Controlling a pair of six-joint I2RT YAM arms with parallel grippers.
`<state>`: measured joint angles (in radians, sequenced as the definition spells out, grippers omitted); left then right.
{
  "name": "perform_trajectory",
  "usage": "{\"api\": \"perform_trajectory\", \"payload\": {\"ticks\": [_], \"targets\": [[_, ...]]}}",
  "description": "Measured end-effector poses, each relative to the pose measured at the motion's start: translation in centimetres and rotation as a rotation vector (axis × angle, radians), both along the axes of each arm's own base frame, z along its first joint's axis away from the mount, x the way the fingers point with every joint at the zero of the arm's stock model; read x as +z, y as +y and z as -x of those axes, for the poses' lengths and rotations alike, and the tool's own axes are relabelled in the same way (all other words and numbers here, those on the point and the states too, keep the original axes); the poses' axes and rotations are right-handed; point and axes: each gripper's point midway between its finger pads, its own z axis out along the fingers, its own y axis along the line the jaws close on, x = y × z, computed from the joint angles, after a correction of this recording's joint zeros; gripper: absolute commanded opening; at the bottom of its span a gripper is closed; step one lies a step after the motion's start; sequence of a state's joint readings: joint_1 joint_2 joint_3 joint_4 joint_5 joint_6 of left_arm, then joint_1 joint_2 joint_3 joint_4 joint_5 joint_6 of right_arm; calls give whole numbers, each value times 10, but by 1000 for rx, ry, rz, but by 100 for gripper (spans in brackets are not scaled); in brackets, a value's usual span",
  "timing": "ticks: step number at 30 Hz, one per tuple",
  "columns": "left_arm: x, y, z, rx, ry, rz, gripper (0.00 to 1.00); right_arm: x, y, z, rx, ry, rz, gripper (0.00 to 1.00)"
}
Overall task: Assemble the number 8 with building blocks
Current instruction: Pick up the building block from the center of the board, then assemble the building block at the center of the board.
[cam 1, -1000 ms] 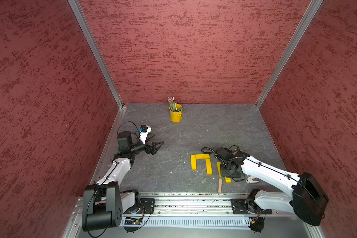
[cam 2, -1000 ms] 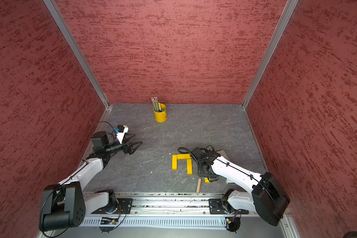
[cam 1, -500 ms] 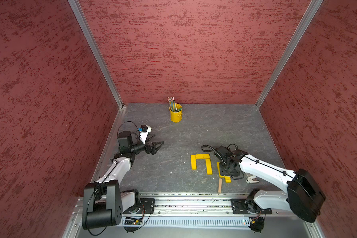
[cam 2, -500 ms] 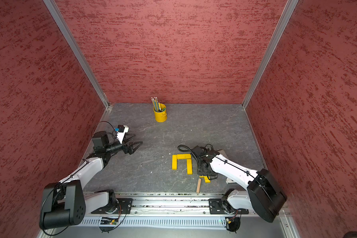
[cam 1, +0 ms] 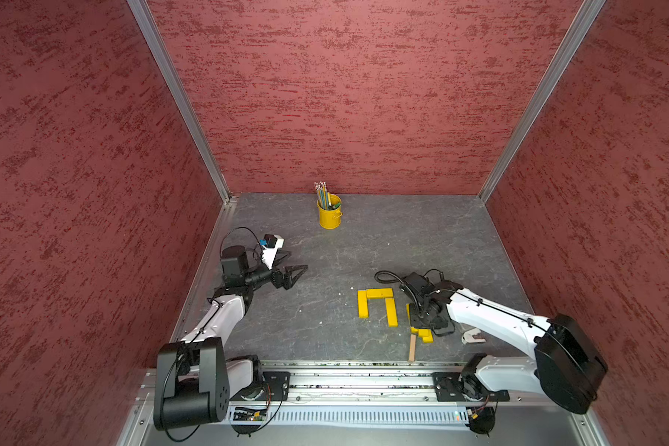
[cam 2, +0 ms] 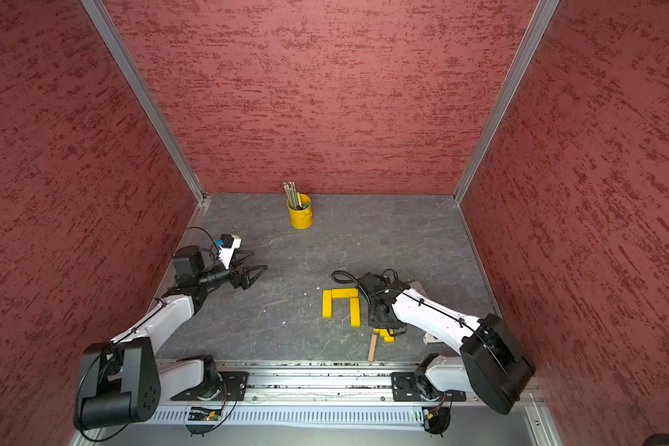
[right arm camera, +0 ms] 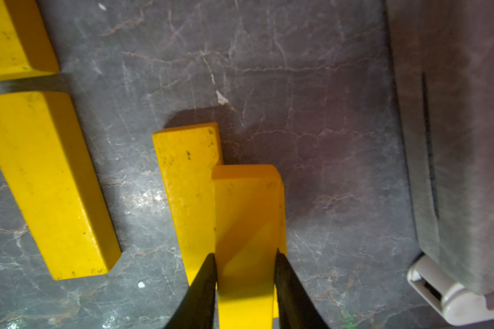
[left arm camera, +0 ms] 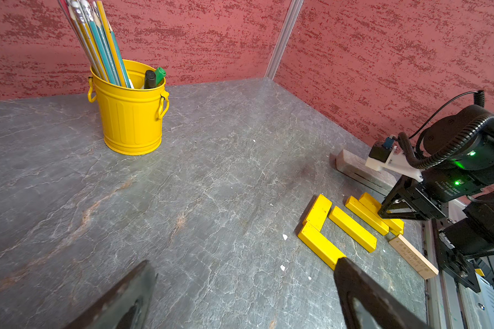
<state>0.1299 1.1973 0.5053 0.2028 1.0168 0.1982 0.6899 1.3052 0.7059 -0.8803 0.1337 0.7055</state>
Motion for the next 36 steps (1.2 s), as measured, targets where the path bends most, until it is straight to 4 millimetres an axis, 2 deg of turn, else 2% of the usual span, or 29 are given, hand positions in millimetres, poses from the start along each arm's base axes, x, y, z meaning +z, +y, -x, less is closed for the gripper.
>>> {"api": "perform_trajectory", "payload": {"ticks": [3, 7, 10, 16, 20, 23, 26, 29, 32, 36], "targets": [[0, 0, 0, 0, 0, 0, 100, 0, 0, 0, 4, 1, -2, 26], [0, 0, 0, 0, 0, 0, 100, 1, 1, 0, 9, -2, -8, 25], [0, 0, 0, 0, 0, 0, 100, 11, 5, -4, 23, -21, -20, 24], [0, 0, 0, 0, 0, 0, 100, 68, 33, -41, 97, -146, -92, 24], [0, 0, 0, 0, -1, 0, 100, 105, 59, -58, 224, -212, -119, 26], [1, 0, 0, 0, -2, 0, 100, 126, 87, -60, 381, -249, -118, 28], [2, 0, 0, 0, -7, 0, 100, 140, 115, -53, 553, -272, -101, 30], [5, 0, 1, 1, -15, -1, 99, 147, 139, -45, 713, -283, -48, 30], [8, 0, 1, 1, -30, -2, 100, 143, 157, -36, 873, -302, 34, 28], [11, 0, 0, 3, -43, -2, 100, 128, 156, -24, 1053, -323, 172, 23]]}}
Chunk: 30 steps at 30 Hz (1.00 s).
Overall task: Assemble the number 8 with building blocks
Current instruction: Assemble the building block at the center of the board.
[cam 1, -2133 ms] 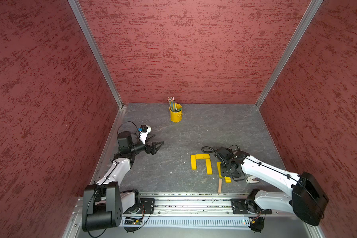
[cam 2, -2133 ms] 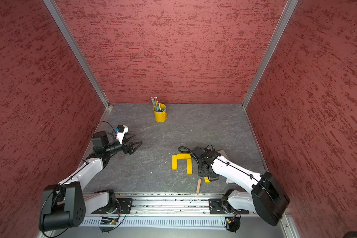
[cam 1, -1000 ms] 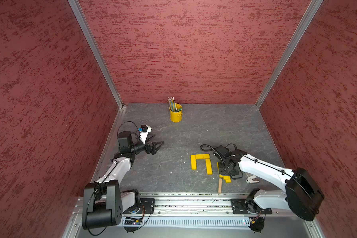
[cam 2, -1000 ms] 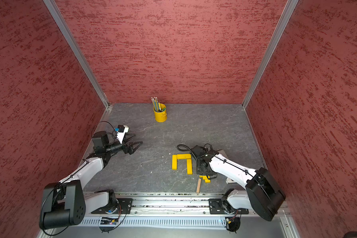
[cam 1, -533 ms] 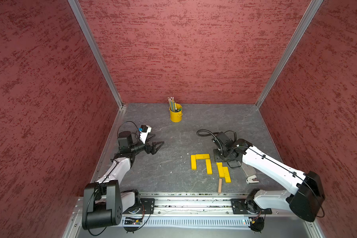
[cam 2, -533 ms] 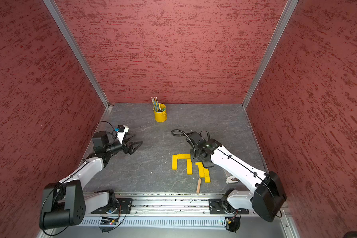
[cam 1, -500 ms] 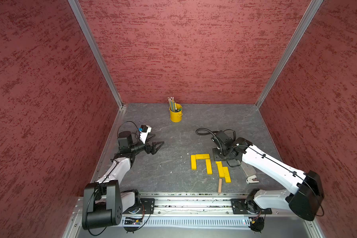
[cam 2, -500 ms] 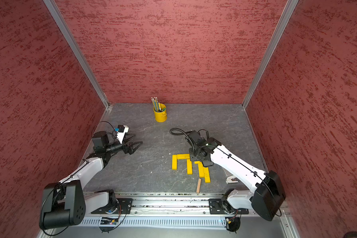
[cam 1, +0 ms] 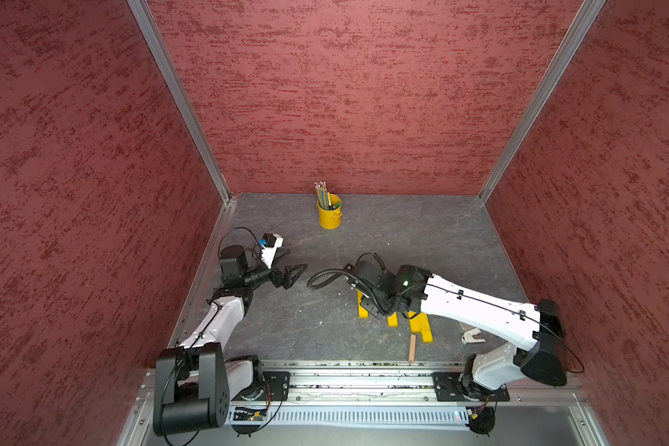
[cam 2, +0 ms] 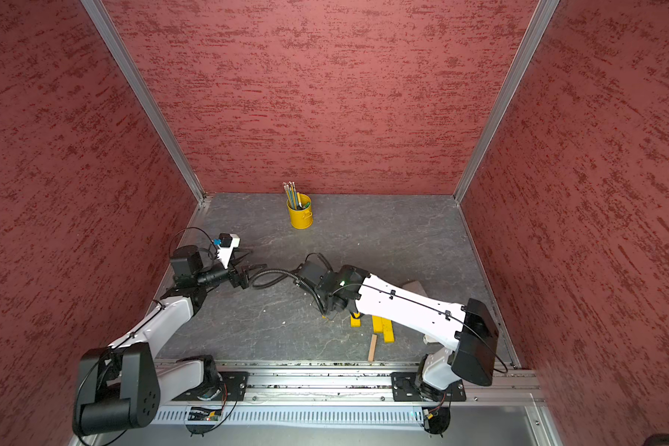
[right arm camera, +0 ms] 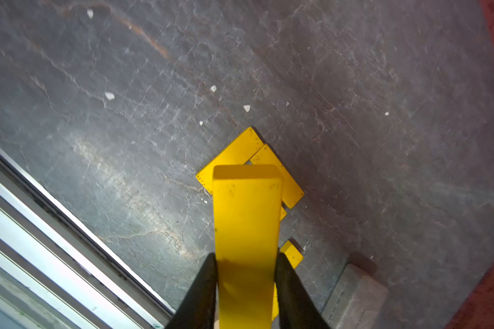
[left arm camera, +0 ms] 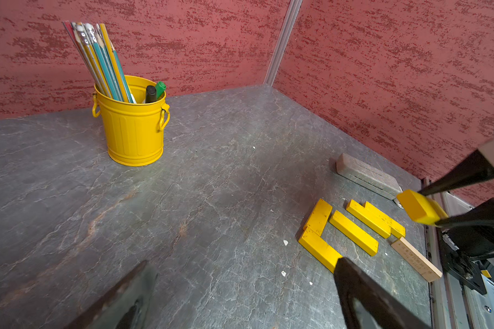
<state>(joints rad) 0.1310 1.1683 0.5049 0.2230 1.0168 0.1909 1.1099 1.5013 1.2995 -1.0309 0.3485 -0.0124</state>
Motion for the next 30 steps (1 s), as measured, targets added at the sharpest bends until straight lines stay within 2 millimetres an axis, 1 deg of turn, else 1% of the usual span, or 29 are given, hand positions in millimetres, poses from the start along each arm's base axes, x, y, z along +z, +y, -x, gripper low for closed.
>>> {"api": "perform_trajectory", "payload": {"ticks": [1, 4, 6, 7, 9, 11, 13, 17, 19, 26, 30], "targets": [[0, 0, 0, 1, -3, 0, 99, -6, -6, 1, 25, -19, 36, 22], [1, 1, -1, 2, -9, -1, 100, -28, -33, 7, 119, -40, 154, 20], [0, 1, -1, 5, -11, -1, 100, -34, -48, 13, 187, -47, 189, 20], [0, 1, -1, 5, -11, 0, 100, -32, -50, 15, 218, -59, 184, 20], [0, 1, 0, 5, -12, 0, 100, -22, -49, 17, 277, -93, 153, 21], [0, 1, 0, 5, -12, 0, 100, -10, -40, 15, 333, -141, 112, 22], [0, 1, -1, 5, -13, 0, 100, -7, -32, 13, 380, -162, 104, 24], [0, 2, -1, 5, -14, 0, 100, -22, -19, 16, 486, -141, 136, 24], [-1, 2, -1, 6, -14, 0, 100, -30, -16, 21, 536, -126, 149, 24], [-2, 3, -2, 11, -10, 0, 100, -47, -17, 33, 657, -91, 183, 24], [-5, 3, -3, 11, -1, 1, 100, -52, -14, 36, 682, -81, 176, 24]]}}
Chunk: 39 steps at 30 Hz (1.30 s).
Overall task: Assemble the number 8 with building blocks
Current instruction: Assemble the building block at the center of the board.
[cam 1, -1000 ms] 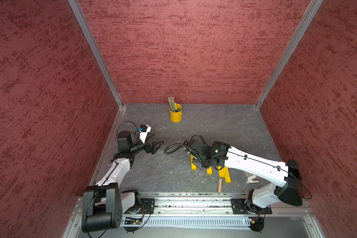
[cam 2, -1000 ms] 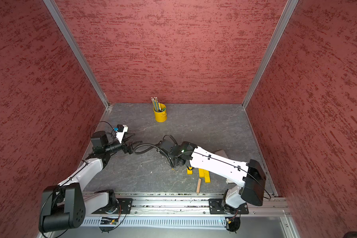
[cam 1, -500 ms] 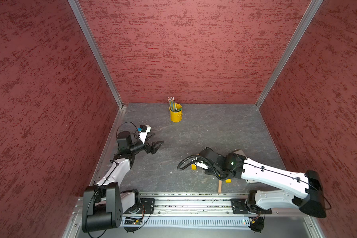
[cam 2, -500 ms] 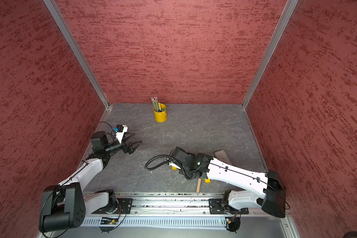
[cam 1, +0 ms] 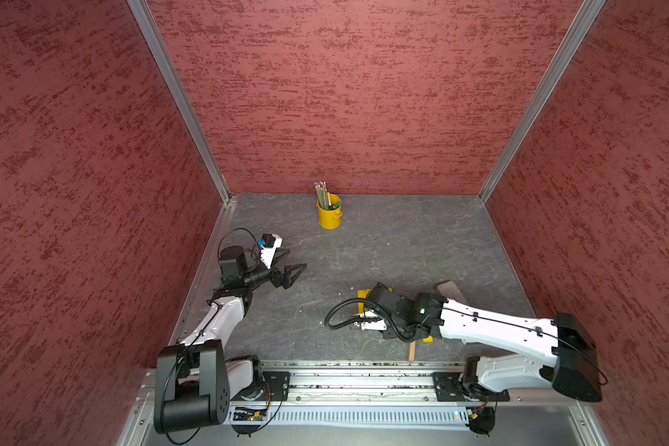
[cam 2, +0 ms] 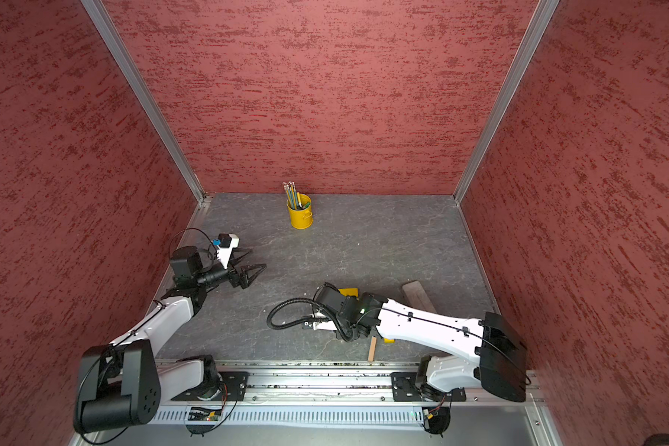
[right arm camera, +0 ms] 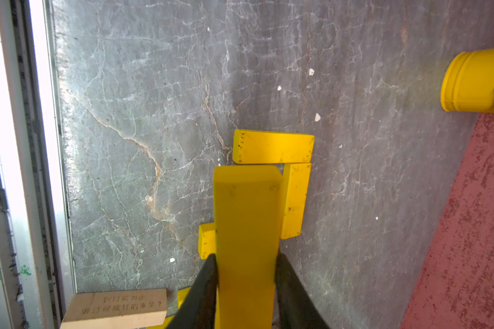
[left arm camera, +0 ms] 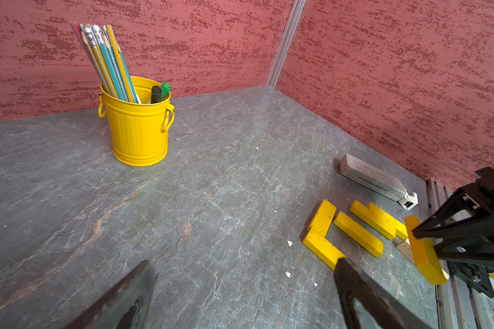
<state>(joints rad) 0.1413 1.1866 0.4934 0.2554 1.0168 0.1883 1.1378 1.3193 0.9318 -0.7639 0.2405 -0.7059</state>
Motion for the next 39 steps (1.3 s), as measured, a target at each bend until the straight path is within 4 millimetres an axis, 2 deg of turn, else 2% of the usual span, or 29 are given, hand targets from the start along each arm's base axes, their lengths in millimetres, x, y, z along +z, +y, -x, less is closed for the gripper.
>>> {"api": "perform_trajectory", "payload": {"ticks": [14, 21, 32, 39], "targets": [[-8, 0, -2, 0, 27, 4, 100, -21, 12, 11, 13, 86, -26, 27], [-8, 0, -2, -1, 26, 4, 100, -45, 7, 14, -16, 116, 13, 27], [-9, 2, -3, 2, 27, 6, 100, -47, 16, 9, -17, 102, -14, 30], [-10, 2, -4, 3, 27, 6, 100, -58, 9, 10, -24, 108, 0, 31]]}}
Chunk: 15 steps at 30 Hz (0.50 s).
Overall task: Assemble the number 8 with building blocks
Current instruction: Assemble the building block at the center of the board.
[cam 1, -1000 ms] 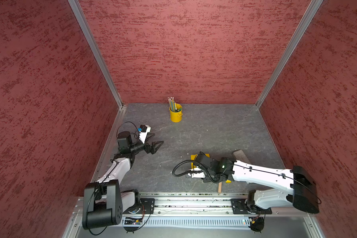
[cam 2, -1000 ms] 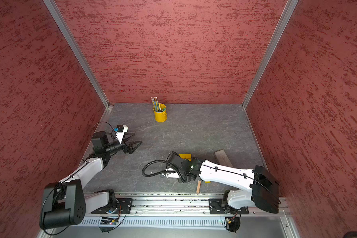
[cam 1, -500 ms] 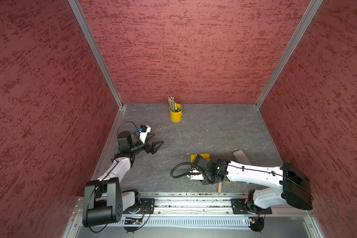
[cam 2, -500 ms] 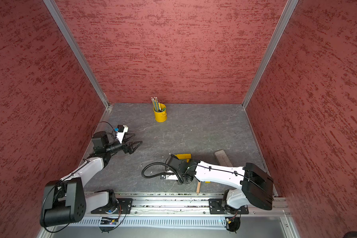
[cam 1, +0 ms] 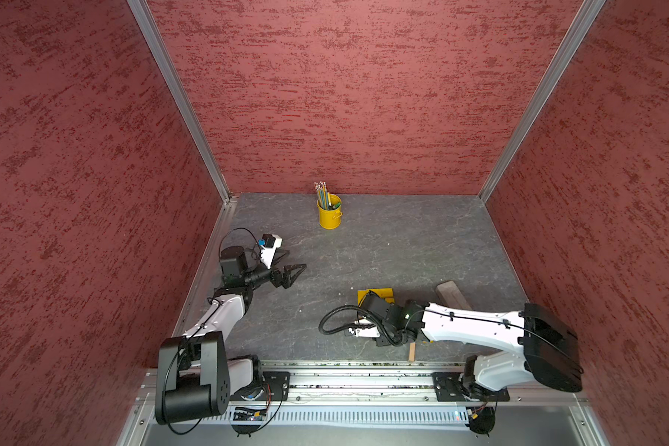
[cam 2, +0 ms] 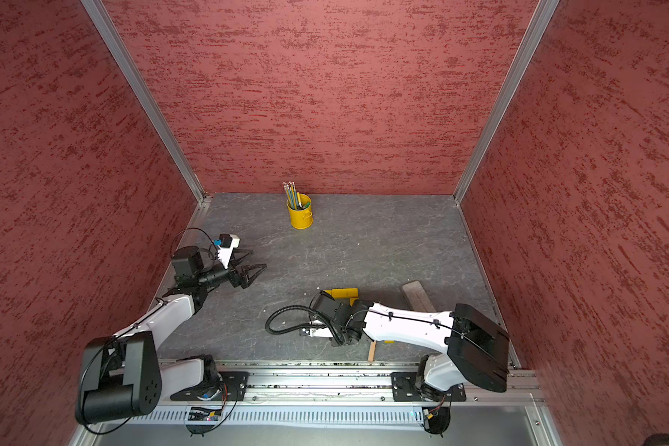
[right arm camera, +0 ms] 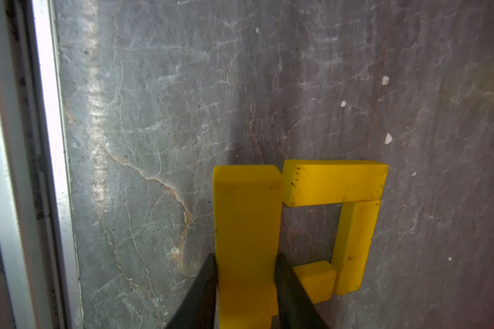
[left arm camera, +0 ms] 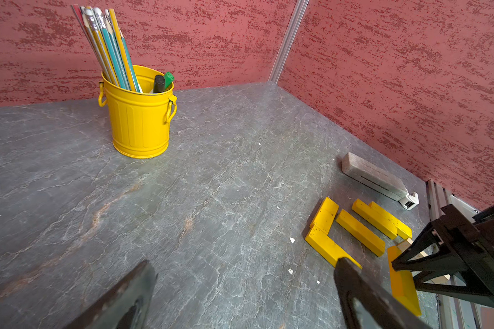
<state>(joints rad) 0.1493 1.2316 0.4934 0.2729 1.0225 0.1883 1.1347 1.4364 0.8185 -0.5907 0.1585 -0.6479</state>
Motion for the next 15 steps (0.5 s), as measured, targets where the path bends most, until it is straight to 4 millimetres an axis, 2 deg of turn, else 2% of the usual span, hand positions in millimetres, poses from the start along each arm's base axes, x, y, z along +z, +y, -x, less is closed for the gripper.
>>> {"api": "perform_trajectory", "payload": {"ticks": [4, 11, 15], "targets": [[-3, 1, -1, 0, 10, 3, 100, -8, -6, 0, -7, 5, 16, 32], [-2, 0, 0, -4, 4, 4, 100, -8, -3, -8, -17, -12, 2, 34], [-1, 0, -1, -5, 0, 4, 100, -16, -4, -9, -16, -6, 24, 35]]}}
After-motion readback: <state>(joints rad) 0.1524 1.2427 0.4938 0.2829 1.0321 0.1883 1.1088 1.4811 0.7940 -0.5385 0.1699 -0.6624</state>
